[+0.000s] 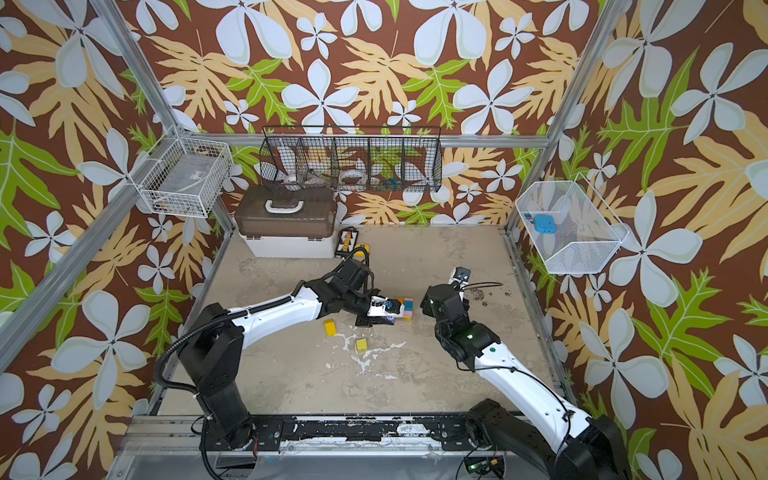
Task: Build the wood block tower
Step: 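Carry the purple 9 cube with the left gripper over the tower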
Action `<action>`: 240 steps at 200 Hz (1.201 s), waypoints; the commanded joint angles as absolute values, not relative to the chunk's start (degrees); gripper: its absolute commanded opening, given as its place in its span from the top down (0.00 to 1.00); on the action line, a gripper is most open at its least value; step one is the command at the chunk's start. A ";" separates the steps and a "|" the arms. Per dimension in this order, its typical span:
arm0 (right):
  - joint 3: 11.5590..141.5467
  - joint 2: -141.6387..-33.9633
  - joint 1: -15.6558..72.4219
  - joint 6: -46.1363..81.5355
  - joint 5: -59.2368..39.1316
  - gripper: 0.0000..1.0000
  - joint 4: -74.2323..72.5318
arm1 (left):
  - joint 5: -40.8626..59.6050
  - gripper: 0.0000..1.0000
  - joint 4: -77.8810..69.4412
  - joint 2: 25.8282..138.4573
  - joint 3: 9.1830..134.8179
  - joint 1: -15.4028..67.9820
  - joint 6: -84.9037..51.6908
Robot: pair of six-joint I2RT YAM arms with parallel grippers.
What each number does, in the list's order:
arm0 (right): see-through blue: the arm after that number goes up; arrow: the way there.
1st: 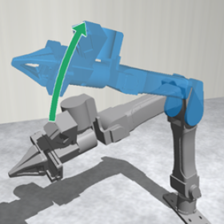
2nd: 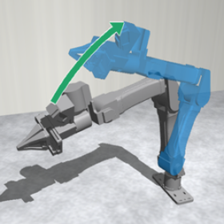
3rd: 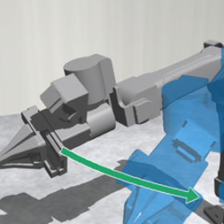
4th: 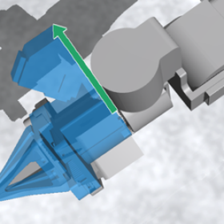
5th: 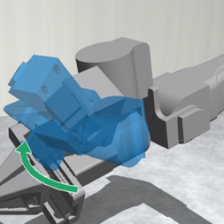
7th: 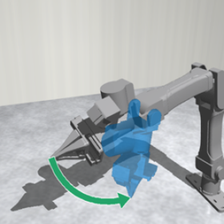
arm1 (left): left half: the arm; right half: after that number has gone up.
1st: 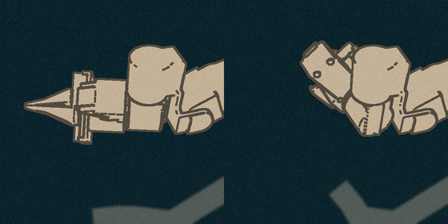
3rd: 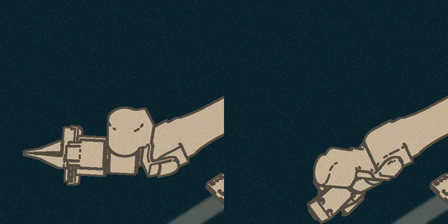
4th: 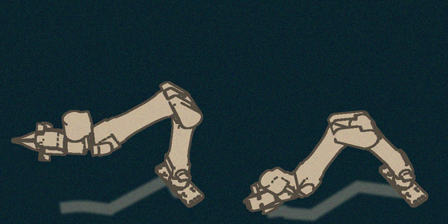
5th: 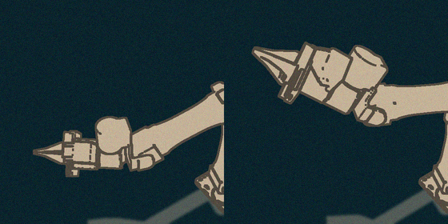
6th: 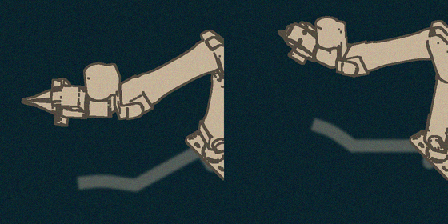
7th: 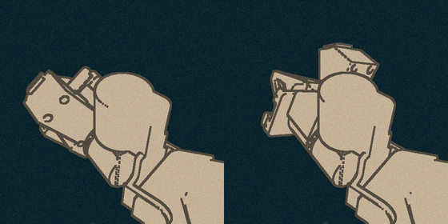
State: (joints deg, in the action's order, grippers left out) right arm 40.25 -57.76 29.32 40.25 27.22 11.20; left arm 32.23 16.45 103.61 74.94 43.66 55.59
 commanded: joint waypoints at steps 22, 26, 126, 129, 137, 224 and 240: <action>40.08 -56.57 29.33 40.73 27.97 0.30 11.60 | 34.37 1.00 20.82 106.48 78.83 42.87 55.90; 40.11 -56.47 29.28 40.73 27.95 0.30 11.60 | 34.51 1.00 21.02 106.82 79.29 42.80 55.65; 39.64 -55.50 28.58 42.11 28.84 0.30 12.39 | 31.84 1.00 23.47 117.09 90.95 42.32 48.64; 39.64 -55.55 28.42 42.20 28.68 0.30 12.47 | 31.66 1.00 23.58 117.44 91.36 42.28 48.50; 39.64 -55.72 27.86 42.48 28.25 0.31 12.61 | 31.33 1.00 24.27 118.35 92.56 42.18 48.13; 39.54 -55.11 26.56 42.76 26.93 0.31 12.82 | 30.85 1.00 28.58 123.47 98.17 41.49 48.52; 39.50 -55.13 26.54 42.76 26.90 0.31 12.79 | 31.00 1.00 28.48 123.67 98.34 41.24 48.52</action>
State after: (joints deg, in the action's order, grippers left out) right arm 39.44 -55.24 26.61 42.63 26.94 12.64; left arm 30.44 27.57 123.42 97.86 41.67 48.51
